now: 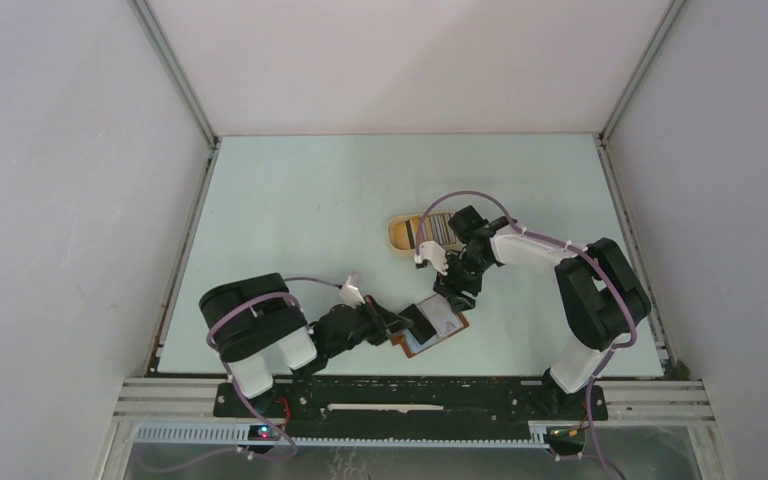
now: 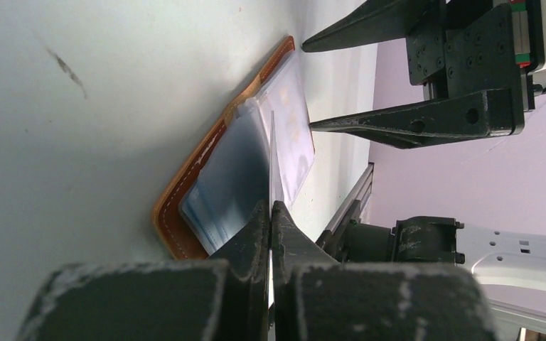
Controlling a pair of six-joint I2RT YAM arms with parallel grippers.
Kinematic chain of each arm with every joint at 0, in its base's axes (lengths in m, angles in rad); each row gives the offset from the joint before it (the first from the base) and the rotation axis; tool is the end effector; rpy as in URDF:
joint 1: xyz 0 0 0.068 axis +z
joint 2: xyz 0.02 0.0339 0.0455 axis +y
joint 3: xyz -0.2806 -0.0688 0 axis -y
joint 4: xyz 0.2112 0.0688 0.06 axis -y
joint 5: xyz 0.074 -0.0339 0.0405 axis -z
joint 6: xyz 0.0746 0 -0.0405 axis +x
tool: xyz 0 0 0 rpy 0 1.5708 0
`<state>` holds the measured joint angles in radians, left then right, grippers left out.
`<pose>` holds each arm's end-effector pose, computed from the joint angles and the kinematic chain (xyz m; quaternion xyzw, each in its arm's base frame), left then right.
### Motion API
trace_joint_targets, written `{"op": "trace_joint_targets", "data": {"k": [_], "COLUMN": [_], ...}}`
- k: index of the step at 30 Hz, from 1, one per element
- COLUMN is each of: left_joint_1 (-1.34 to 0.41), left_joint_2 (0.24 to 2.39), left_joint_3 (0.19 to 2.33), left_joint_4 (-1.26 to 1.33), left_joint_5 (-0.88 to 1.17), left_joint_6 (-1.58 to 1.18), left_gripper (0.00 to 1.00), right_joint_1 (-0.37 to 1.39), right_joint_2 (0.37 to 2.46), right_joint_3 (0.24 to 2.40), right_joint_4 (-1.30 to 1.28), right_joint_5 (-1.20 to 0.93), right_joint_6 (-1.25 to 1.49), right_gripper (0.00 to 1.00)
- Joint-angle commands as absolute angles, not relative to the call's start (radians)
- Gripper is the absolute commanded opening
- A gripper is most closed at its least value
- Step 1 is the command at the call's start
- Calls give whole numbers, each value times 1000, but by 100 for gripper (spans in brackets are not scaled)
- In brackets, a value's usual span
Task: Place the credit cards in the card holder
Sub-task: Insert the credit card into the card holder.
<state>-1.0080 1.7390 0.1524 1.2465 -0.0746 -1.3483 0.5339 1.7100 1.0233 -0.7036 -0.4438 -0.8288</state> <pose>0.1453 -0.2199 0.1285 -0.1594 0.8006 -0.5213 0.2489 0.2296 0.1730 0.1648 -0.6273 0.7421 0.2039 0.1192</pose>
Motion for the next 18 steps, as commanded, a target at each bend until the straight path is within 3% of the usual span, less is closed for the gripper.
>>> {"op": "trace_joint_targets", "data": {"k": [1, 18], "left_joint_1": [-1017, -1017], "left_joint_2": [1733, 1797], "left_joint_3": [169, 127], "left_joint_4": [1226, 1391], "left_joint_5": [-88, -64], "left_joint_6": [-1383, -1447], "left_gripper": [0, 0], "right_joint_1": [549, 557], "right_joint_2": [1727, 1734], "right_joint_3": [1045, 1051], "right_joint_4": [-724, -737], "right_joint_5": [-436, -436], "right_joint_6": [-836, -838], "right_gripper": [68, 68]}}
